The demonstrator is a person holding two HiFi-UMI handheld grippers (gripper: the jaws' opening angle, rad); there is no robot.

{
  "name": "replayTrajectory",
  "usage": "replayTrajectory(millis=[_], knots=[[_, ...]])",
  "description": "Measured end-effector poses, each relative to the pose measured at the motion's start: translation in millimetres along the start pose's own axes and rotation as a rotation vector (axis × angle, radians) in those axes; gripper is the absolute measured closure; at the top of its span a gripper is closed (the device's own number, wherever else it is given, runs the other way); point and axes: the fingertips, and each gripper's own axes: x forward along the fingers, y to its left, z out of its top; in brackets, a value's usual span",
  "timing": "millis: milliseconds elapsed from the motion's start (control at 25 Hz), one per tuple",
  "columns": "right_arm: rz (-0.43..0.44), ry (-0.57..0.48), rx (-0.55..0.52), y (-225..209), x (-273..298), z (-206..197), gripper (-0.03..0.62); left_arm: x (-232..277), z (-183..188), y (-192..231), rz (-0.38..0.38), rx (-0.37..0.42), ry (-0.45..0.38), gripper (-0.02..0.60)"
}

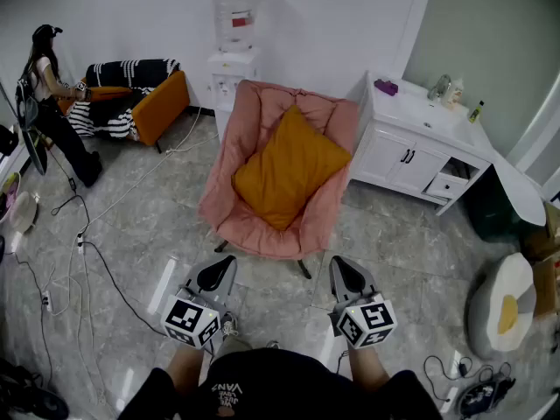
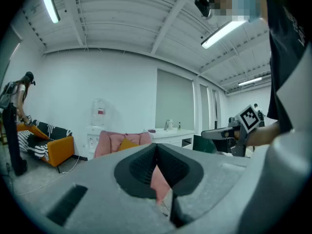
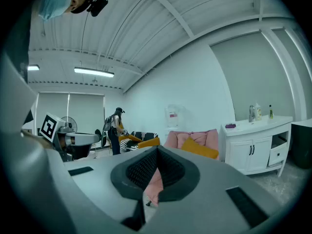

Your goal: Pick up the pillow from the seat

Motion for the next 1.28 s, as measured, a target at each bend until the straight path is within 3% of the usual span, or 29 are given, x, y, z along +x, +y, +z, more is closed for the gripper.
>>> replayTrajectory(millis=[200, 320, 360, 400, 440, 840, 1280], knots=[[0.071, 0.001, 0.093, -1.8, -2.2, -4.1, 0.592, -0.8, 2.0, -11.3, -0.015, -0.041, -0.034, 0.563], [0.065, 0.001, 0.120, -2.6, 1.3, -8.1, 0.591, -2.9, 0.5, -12.7, -0.012, -0.041, -0.034, 0.548], [0.059, 0.008, 0.127, -1.9, 4.0, -10.9, 0.535, -3.8, -2.4, -11.5, -0.015, -0.046, -0.026, 0.513], [0.053, 0.016, 0.138, -1.2, 7.1, -14.1, 0.412, -4.3, -6.1, -9.4, -0.020, -0.054, -0.015, 0.427], [0.046, 0.022, 0.149, -0.8, 10.1, -17.2, 0.389, -4.1, -9.9, -6.4, -0.026, -0.062, -0.004, 0.353], [-0.043, 0.022, 0.173, -13.4, 57.3, -10.5, 0.370, 37.9, -8.7, 44.4, -0.094, -0.069, 0.023, 0.328], [-0.087, 0.042, 0.171, 14.6, 142.9, 4.0, 0.371, 58.8, 0.7, 139.8, -0.143, -0.077, 0.030, 0.325]])
